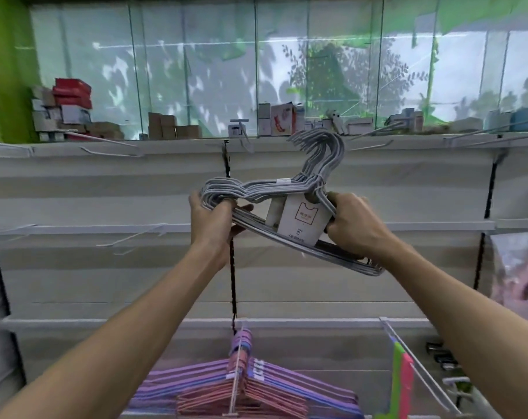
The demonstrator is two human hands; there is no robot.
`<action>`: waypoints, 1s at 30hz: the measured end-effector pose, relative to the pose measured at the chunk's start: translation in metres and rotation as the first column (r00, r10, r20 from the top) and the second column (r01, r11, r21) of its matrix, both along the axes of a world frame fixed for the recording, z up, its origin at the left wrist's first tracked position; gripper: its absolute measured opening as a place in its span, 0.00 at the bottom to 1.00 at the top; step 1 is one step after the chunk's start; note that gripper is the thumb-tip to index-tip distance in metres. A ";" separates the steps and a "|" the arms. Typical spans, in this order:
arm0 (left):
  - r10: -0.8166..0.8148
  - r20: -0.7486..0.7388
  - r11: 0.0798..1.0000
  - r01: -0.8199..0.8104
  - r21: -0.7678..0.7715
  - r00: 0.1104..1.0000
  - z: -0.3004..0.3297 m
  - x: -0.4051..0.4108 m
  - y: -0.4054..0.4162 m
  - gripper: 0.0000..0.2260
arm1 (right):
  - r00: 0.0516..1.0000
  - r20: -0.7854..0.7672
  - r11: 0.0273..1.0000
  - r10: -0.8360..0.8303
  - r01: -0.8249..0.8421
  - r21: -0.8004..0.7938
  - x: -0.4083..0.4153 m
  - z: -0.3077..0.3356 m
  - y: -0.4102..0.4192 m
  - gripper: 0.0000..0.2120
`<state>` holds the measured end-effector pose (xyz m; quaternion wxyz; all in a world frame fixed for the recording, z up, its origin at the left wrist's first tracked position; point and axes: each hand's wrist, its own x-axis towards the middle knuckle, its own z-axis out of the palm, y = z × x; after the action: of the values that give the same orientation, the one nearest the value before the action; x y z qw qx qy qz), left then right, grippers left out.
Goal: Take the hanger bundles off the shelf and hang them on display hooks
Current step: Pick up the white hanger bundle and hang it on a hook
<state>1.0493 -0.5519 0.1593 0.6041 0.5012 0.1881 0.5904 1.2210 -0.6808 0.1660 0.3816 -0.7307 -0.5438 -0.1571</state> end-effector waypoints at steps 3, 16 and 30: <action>-0.008 -0.019 1.000 0.008 0.027 1.000 0.010 -0.006 0.018 0.28 | 1.000 0.016 1.000 -0.027 0.027 -0.009 -0.003 0.014 0.017 0.13; -0.038 0.057 0.999 0.040 -0.022 0.998 0.025 0.042 0.090 0.23 | 0.995 0.097 0.999 0.005 0.000 -0.054 0.053 0.052 0.103 0.11; 0.049 0.144 0.996 -0.037 -0.082 0.988 0.038 0.086 0.175 0.25 | 0.971 0.214 0.990 0.104 -0.080 -0.116 0.108 0.087 0.208 0.11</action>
<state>1.1356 -0.3772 0.1978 0.6226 0.4282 0.1773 0.6306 1.3288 -0.4725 0.2534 0.2865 -0.7024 -0.6235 -0.1895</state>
